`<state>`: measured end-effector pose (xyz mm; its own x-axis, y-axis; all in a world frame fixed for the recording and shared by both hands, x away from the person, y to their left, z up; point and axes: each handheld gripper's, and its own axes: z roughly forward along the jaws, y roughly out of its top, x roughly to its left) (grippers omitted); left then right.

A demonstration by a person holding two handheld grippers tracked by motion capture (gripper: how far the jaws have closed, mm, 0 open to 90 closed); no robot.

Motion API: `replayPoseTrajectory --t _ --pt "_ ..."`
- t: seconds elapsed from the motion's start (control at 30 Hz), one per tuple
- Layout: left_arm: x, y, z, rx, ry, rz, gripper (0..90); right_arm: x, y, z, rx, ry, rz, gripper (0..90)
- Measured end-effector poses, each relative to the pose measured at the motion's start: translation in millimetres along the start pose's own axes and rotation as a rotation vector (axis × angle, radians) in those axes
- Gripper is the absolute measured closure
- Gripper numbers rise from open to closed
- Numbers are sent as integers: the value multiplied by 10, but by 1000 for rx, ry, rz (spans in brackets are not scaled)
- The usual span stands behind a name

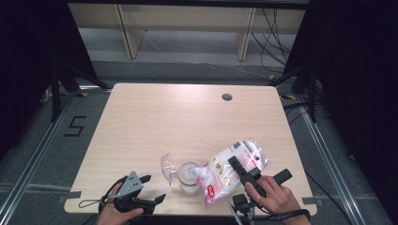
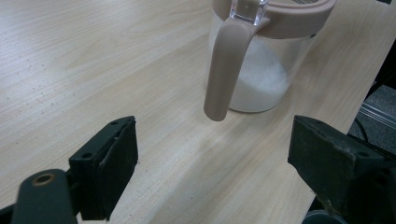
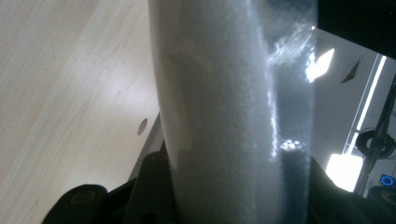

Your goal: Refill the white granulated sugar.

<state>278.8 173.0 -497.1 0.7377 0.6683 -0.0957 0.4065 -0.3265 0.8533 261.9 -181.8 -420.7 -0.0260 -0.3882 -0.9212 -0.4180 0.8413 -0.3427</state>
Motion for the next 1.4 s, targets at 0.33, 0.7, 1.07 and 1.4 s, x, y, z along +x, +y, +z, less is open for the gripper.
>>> replayPoseTrajectory --t 0.33,0.7,1.07,1.4 --pt "4 -2 1 0 1 2 156 -2 -13 -33 15 7 7 702" --pt "17 3 -4 1 -1 25 156 -30 87 -25 -25 11 -8 709" --pt "16 4 -1 1 -1 23 156 -3 2 -4 -18 15 43 727" --pt "7 7 -7 -2 5 18 156 32 1 52 -79 68 199 729"
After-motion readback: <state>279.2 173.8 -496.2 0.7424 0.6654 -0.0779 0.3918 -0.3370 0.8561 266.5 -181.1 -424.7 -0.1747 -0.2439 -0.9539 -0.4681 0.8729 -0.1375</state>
